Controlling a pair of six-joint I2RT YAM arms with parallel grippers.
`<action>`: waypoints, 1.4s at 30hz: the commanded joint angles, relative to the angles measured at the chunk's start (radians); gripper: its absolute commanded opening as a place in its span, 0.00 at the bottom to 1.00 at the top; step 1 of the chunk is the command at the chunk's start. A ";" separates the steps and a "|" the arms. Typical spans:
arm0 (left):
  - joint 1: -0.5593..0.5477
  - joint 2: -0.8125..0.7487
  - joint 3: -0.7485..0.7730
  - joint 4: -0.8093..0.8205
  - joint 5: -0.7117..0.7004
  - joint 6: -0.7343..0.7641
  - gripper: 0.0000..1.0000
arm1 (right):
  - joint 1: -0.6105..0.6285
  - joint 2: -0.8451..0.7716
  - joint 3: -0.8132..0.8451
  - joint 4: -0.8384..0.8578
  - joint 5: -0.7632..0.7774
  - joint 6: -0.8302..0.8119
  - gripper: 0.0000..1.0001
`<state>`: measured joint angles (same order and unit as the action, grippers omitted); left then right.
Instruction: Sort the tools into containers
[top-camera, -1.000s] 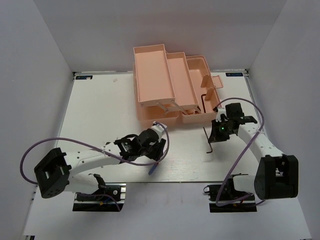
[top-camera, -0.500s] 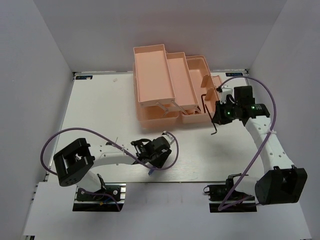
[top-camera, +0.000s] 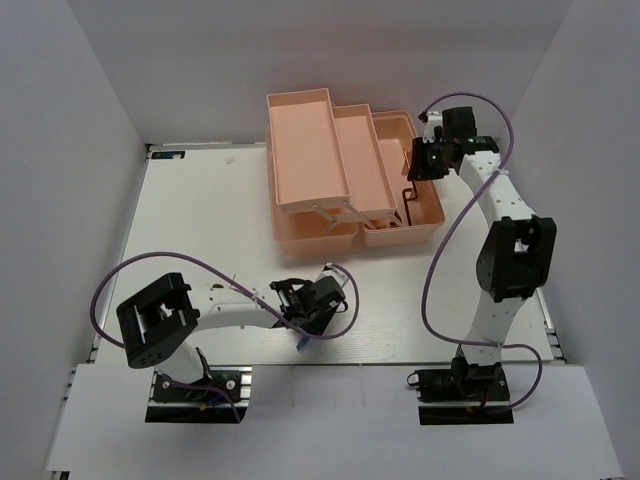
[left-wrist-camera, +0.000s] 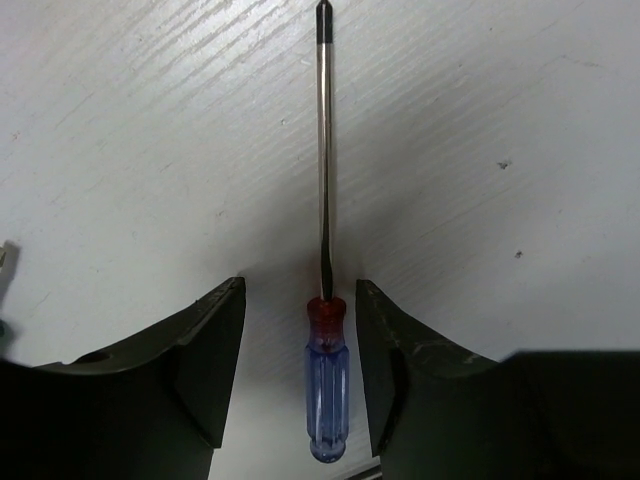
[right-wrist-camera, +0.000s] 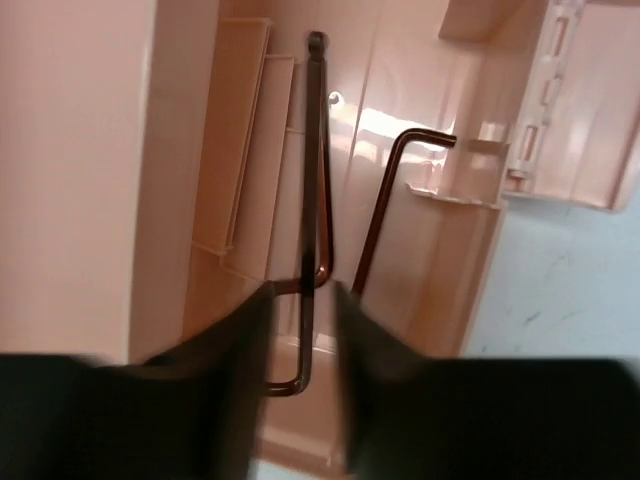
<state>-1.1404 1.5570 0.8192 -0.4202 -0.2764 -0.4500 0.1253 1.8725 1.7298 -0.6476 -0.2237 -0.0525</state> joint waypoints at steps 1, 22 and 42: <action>-0.024 0.009 0.018 -0.097 -0.033 -0.019 0.58 | 0.007 0.053 0.077 -0.032 -0.031 0.037 0.43; -0.108 -0.018 0.012 -0.120 0.071 -0.059 0.00 | -0.093 -0.693 -0.691 0.137 -0.087 0.082 0.87; 0.050 0.229 0.920 0.155 -0.325 0.241 0.00 | -0.148 -0.990 -1.027 0.138 -0.239 -0.139 0.00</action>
<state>-1.1404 1.6699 1.6600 -0.2817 -0.4671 -0.2520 -0.0135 0.8925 0.7174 -0.5426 -0.4736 -0.1810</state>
